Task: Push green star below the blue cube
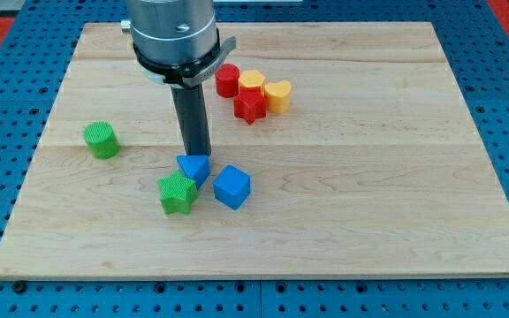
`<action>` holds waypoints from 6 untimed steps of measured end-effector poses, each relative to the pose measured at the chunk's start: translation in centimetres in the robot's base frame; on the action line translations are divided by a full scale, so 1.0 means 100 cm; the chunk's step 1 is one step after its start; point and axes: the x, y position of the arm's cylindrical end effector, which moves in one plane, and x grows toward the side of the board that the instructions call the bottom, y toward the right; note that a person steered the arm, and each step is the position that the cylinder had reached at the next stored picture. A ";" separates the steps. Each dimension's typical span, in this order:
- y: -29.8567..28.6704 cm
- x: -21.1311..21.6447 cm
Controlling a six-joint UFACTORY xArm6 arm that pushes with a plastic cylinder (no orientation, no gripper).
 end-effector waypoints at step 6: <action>-0.030 0.064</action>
